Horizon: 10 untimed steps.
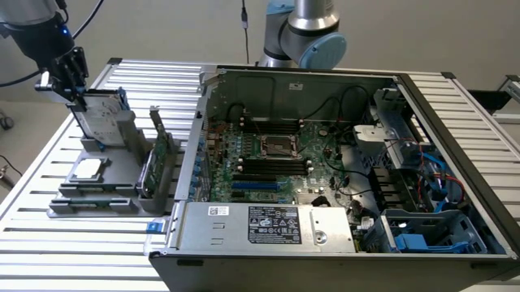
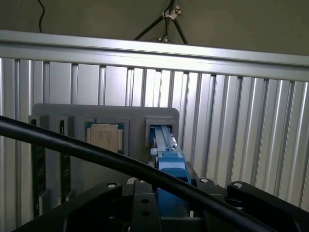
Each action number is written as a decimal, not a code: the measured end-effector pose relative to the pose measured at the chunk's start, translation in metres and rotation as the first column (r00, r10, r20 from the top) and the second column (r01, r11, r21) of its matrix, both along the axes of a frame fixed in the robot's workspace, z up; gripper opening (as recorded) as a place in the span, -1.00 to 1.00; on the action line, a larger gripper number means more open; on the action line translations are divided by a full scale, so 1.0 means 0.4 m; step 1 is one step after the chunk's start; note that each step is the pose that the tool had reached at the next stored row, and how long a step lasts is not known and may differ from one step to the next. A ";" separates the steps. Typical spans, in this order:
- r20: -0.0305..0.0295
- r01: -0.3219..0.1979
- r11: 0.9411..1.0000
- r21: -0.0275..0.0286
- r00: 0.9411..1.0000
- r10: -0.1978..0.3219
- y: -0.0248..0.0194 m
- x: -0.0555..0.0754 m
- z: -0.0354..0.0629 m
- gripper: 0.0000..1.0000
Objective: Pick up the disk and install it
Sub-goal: 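Pick up the disk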
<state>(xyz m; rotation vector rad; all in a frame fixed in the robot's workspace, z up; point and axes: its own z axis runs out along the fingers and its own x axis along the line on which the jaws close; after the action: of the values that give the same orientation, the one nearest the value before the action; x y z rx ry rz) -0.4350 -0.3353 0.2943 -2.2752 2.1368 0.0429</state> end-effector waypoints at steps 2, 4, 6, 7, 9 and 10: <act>0.000 0.000 1.000 0.000 1.000 0.000 0.000 0.000 0.000 -0.34; 0.000 0.000 1.000 0.000 1.000 0.000 0.000 0.000 -0.001 -0.34; 0.000 0.000 1.000 0.000 1.000 0.000 0.000 0.000 -0.001 -0.31; 0.000 0.000 1.000 0.000 1.000 0.000 0.000 0.000 -0.001 -0.18; 0.000 0.000 1.000 0.000 1.000 0.000 0.000 0.000 -0.001 -0.18; 0.000 0.000 1.000 0.000 1.000 0.000 0.000 0.000 -0.002 -0.18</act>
<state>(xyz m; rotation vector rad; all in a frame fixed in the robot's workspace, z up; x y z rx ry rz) -0.4349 -0.3353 0.2936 -2.2749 2.1367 0.0428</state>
